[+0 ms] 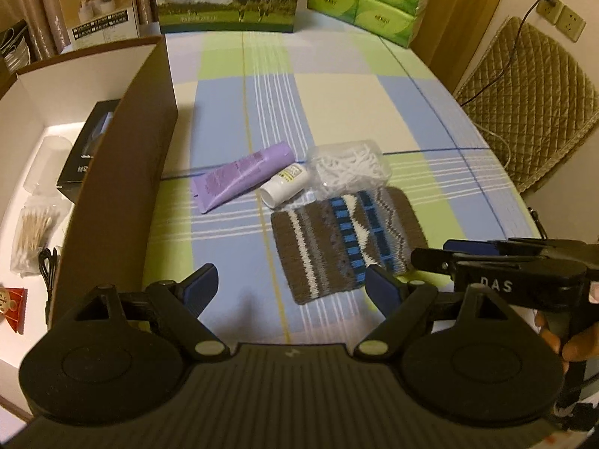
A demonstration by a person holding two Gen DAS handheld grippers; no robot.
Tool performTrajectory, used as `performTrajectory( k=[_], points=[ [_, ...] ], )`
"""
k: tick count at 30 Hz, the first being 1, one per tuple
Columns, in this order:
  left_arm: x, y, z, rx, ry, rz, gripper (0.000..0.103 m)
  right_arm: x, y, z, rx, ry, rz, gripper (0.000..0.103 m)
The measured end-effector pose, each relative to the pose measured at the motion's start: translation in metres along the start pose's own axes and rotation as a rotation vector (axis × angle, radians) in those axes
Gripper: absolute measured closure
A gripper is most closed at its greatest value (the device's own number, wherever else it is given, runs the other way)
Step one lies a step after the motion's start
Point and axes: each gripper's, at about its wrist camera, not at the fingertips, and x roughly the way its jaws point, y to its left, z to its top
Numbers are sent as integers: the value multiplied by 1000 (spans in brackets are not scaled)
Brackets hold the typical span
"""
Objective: Organize objects
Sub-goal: 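Grasp the knitted grey-blue sock with the right tool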
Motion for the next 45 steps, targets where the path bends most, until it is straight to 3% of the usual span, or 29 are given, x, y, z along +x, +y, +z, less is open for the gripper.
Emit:
performTrajectory(
  k=[3, 5, 9, 15, 19, 20, 22, 23, 24, 25, 27, 29, 31, 32, 33, 36, 43, 45],
  points=[
    [7, 0, -1, -1, 15, 9, 20, 7, -8, -2, 33, 1, 18, 68],
    [10, 1, -2, -4, 26, 14, 20, 10, -11, -3, 46, 13, 41, 84],
    [14, 1, -3, 2, 38, 21, 20, -2, -14, -6, 34, -6, 34, 100],
    [18, 3, -6, 15, 51, 14, 20, -33, -34, -22, 73, 1, -11, 103],
    [19, 6, -10, 22, 60, 7, 20, -47, -38, -29, 15, -5, -45, 103],
    [20, 7, -11, 21, 62, 5, 20, -47, -38, -28, 11, -4, -35, 101],
    [22, 8, -11, 19, 65, 9, 20, -42, -38, -23, 48, -22, 5, 64],
    [23, 8, -12, 18, 67, 14, 20, -39, -37, -22, 74, -48, 29, 30],
    [24, 9, -12, 16, 69, 18, 20, -36, -35, -20, 86, -74, 64, 28],
    [24, 9, -12, 13, 69, 21, 20, -29, -30, -17, 84, -74, 79, 29],
    [25, 10, -12, 8, 68, 25, 20, -15, -19, -11, 60, -54, 73, 43],
    [24, 11, -12, 3, 66, 31, 20, 1, -11, -8, 30, -40, 79, 51],
    [24, 13, -13, -3, 67, 37, 20, 11, -7, -6, 11, -35, 50, 68],
    [24, 14, -13, -7, 68, 41, 20, 12, -6, -6, 1, -37, 49, 85],
    [23, 15, -13, -9, 67, 44, 20, 11, -6, -5, -3, -38, 48, 90],
    [22, 17, -14, -15, 66, 45, 20, -2, -10, -8, -9, -52, 41, 93],
    [24, 17, -16, -16, 73, 38, 20, -47, -48, -28, 114, -45, -47, 93],
    [26, 16, -16, -9, 77, 36, 20, -57, -50, -34, 51, -20, -52, 85]
  ],
)
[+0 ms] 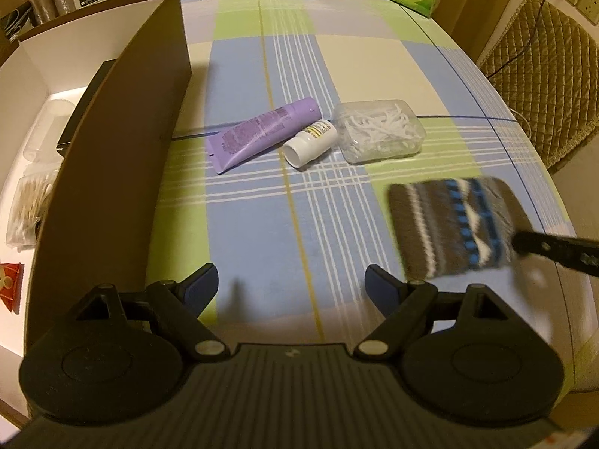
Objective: Organize objects
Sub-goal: 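Grasp the knitted grey-blue sock with the right tool, then grasp the white pill bottle with the left tool while the right tool lifts the sock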
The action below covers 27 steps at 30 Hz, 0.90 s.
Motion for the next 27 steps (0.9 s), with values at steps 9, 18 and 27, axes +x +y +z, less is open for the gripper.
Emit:
performTrajectory(
  k=[9, 18, 27],
  points=[
    [5, -5, -1, 17, 13, -10, 20, 1, 34, -8, -566, -15, 13, 2],
    [1, -5, -5, -9, 9, -2, 20, 63, 53, 5, -906, 69, 87, 2],
    [0, -5, -4, -18, -12, -8, 20, 74, 43, 27, -827, 118, 190, 40]
  ],
)
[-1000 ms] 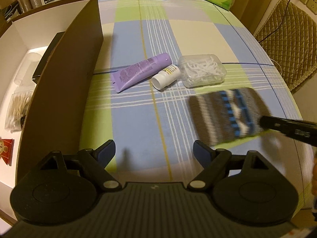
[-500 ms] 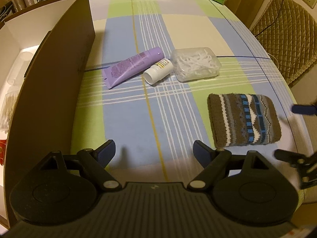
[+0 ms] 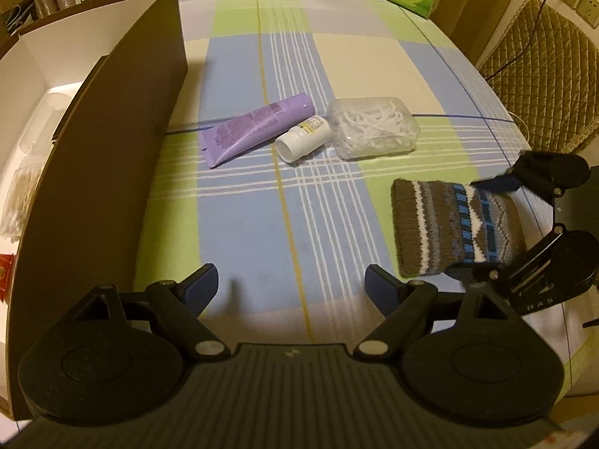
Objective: Organize objects
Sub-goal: 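Grasp the white pill bottle with the left tool while the right tool lifts the sock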
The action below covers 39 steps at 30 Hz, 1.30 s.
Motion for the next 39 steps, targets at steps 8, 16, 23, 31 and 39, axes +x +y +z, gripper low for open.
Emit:
performTrajectory(
  k=[8, 16, 23, 31, 39],
  points=[
    [11, -10, 19, 58, -29, -20, 26, -13, -15, 0, 204, -29, -101, 78],
    [29, -20, 53, 140, -94, -21, 43, -31, -51, -15, 615, -75, -282, 77],
    [49, -24, 75, 240, -119, -22, 57, -40, -57, -24, 706, -108, -287, 77],
    [68, -21, 85, 279, -90, -12, 81, -36, -58, -28, 732, -119, -296, 77],
    [76, -26, 88, 294, -75, -15, 81, -35, -58, -27, 726, -121, -299, 77]
  ],
)
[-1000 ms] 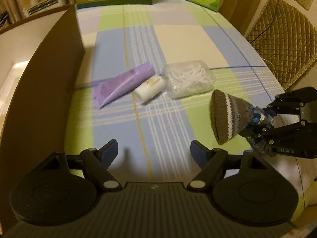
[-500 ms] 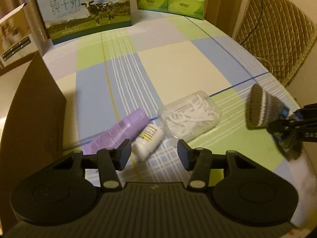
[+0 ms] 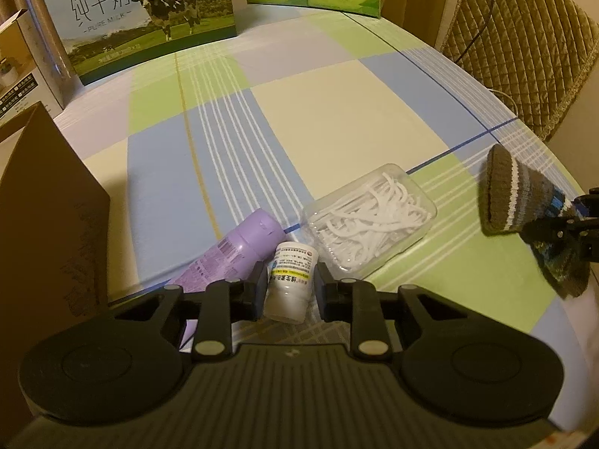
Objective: Organize objects
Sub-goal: 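Carry the pill bottle and sock with both tools toward the brown box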
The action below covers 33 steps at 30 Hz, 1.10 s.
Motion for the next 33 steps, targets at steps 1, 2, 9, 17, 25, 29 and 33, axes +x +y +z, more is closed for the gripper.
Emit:
performTrajectory(
  k=[1, 2, 9, 17, 25, 29, 33],
  points=[
    [1, -1, 0, 1, 3, 3, 81, 0, 0, 0, -1, -4, -1, 77],
    [2, -1, 0, 2, 6, 3, 81, 0, 1, -1, -4, -6, -2, 77],
    [-1, -4, -6, -31, 26, -7, 81, 1, 4, -2, -16, -13, -11, 77],
    [-21, -8, -26, -103, 79, -42, 81, -6, 6, -5, -10, 0, -14, 77],
    [-18, -13, -36, -137, 109, -39, 81, -16, 7, -14, -2, 5, -17, 77],
    [-18, -13, -37, -146, 98, -27, 81, -24, 8, -19, 5, -2, -20, 77],
    [-27, -12, -39, -170, 81, -47, 81, -31, 8, -23, 23, -1, -20, 77]
  ],
)
